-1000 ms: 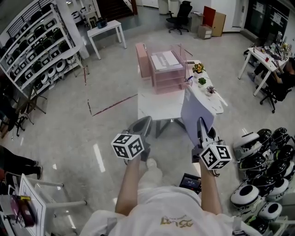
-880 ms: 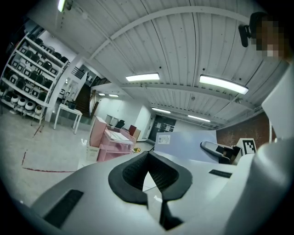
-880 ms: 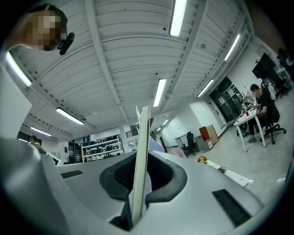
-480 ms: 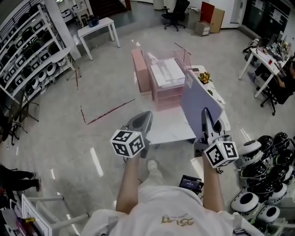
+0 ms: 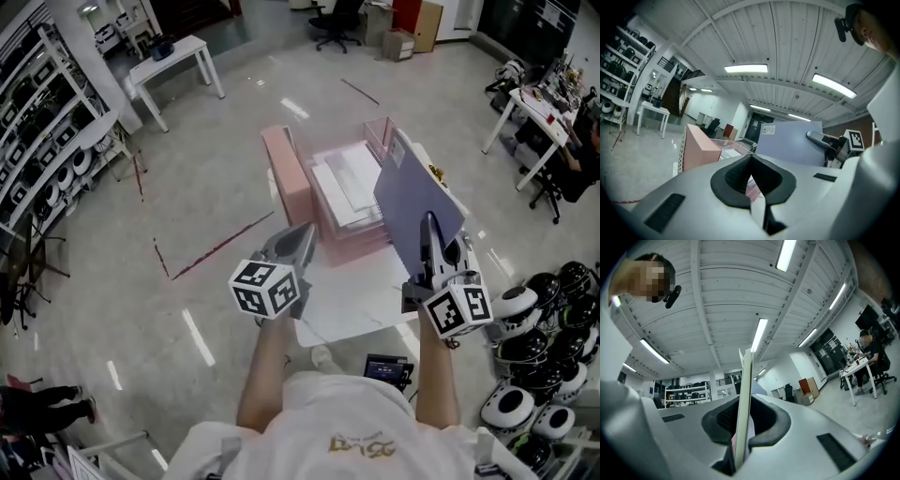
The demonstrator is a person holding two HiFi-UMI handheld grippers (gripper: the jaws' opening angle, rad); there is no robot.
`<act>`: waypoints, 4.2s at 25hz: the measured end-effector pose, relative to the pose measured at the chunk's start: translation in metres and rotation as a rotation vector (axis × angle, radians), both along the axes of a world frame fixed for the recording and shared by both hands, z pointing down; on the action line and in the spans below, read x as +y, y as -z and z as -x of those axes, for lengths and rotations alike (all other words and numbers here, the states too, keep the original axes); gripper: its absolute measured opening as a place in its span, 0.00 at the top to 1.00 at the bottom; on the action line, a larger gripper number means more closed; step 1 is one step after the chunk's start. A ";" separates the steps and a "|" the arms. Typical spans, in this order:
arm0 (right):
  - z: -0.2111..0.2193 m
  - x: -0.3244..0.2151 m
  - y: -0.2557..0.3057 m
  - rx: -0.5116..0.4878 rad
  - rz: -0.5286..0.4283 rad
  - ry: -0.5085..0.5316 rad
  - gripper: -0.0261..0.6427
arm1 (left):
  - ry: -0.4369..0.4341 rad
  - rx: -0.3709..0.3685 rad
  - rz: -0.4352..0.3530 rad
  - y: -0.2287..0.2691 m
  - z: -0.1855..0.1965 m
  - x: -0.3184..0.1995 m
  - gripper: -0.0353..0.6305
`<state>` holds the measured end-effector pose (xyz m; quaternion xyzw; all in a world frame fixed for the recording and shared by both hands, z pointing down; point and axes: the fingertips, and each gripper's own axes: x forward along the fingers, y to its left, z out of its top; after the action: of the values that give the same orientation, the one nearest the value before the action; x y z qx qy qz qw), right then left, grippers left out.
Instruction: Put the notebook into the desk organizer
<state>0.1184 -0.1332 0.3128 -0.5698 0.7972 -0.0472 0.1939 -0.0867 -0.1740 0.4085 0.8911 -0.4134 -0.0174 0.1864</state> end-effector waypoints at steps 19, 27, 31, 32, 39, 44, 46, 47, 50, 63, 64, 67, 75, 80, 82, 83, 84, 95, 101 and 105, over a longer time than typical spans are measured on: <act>0.025 -0.082 -0.023 0.100 0.029 0.007 0.90 | -0.042 0.026 0.048 -0.024 0.000 -0.071 0.92; 0.019 -0.098 -0.026 0.163 0.006 0.054 0.90 | 0.003 0.017 0.056 -0.025 -0.015 -0.075 0.92; 0.016 -0.106 -0.029 0.177 0.005 0.066 0.90 | 0.028 0.020 0.055 -0.027 -0.016 -0.078 0.92; 0.016 -0.107 -0.029 0.178 0.001 0.068 0.90 | 0.034 0.021 0.051 -0.026 -0.017 -0.079 0.92; 0.010 -0.120 -0.028 0.190 -0.029 0.068 0.90 | 0.058 0.023 0.050 -0.025 -0.019 -0.089 0.92; 0.009 -0.129 -0.025 0.250 -0.057 0.052 0.90 | 0.081 0.033 0.055 -0.026 -0.014 -0.094 0.92; 0.009 -0.132 -0.026 0.306 -0.061 0.041 0.90 | 0.084 0.033 0.055 -0.027 -0.016 -0.095 0.92; 0.011 -0.132 -0.028 0.341 -0.072 0.039 0.90 | 0.086 0.032 0.057 -0.028 -0.017 -0.096 0.92; 0.023 -0.131 -0.033 0.420 -0.103 0.063 0.90 | 0.089 0.029 0.062 -0.030 -0.018 -0.097 0.92; 0.057 -0.144 -0.058 0.475 -0.106 0.212 0.90 | 0.118 0.024 0.079 -0.038 -0.011 -0.103 0.92; 0.057 -0.148 -0.060 0.476 -0.104 0.219 0.90 | 0.120 0.024 0.081 -0.039 -0.011 -0.103 0.92; 0.057 -0.156 -0.062 0.483 -0.106 0.239 0.90 | 0.128 0.026 0.083 -0.041 -0.010 -0.104 0.92; 0.063 -0.175 -0.079 0.505 -0.085 0.319 0.90 | 0.159 0.020 0.090 -0.045 -0.005 -0.109 0.92; 0.067 -0.182 -0.089 0.517 -0.052 0.368 0.89 | 0.175 0.018 0.086 -0.045 -0.005 -0.111 0.92; 0.070 -0.185 -0.093 0.533 -0.033 0.386 0.89 | 0.178 0.017 0.086 -0.044 -0.006 -0.111 0.92; 0.071 -0.186 -0.095 0.543 -0.024 0.393 0.89 | 0.178 0.016 0.086 -0.044 -0.006 -0.111 0.92; 0.072 -0.187 -0.097 0.554 -0.016 0.400 0.89 | 0.179 0.016 0.086 -0.043 -0.006 -0.112 0.92; 0.098 -0.190 -0.143 0.788 0.110 0.516 0.74 | 0.196 0.013 0.087 -0.043 -0.005 -0.111 0.92; 0.105 -0.184 -0.155 0.914 0.107 0.530 0.71 | 0.195 0.014 0.086 -0.043 -0.003 -0.106 0.92; 0.107 -0.179 -0.168 0.951 0.161 0.605 0.67 | 0.196 0.017 0.085 -0.042 0.000 -0.101 0.92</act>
<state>0.0110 -0.3125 0.4809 -0.2877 0.9184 0.1003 -0.2526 -0.0866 -0.2754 0.4509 0.8375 -0.4973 -0.0255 0.2250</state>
